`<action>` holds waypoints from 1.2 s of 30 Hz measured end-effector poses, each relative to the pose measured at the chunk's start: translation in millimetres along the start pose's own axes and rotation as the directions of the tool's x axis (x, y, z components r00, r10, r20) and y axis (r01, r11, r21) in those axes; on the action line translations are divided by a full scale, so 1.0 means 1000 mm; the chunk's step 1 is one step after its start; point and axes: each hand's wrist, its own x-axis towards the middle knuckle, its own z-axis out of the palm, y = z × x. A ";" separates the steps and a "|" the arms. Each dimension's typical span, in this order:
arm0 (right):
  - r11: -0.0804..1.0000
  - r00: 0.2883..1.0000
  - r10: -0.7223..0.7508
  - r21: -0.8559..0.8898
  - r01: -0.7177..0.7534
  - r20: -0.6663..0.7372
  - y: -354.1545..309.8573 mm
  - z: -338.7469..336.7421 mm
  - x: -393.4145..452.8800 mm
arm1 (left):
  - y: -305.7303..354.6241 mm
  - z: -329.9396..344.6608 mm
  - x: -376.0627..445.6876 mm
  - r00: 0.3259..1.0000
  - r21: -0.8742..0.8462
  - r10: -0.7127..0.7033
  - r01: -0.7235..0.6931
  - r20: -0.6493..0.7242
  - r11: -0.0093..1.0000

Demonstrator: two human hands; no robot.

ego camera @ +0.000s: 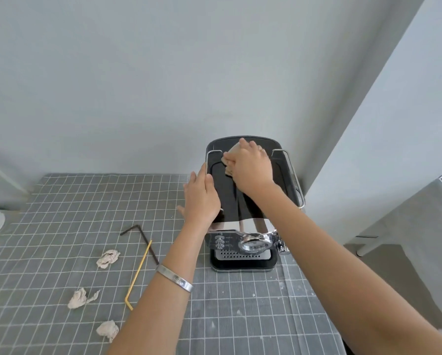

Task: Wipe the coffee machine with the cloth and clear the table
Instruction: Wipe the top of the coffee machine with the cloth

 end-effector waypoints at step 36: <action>0.982 0.976 -0.176 0.042 0.182 -0.127 0.008 -0.002 -0.108 | 0.001 -0.003 -0.005 1.000 0.066 0.008 -0.008 0.004 0.998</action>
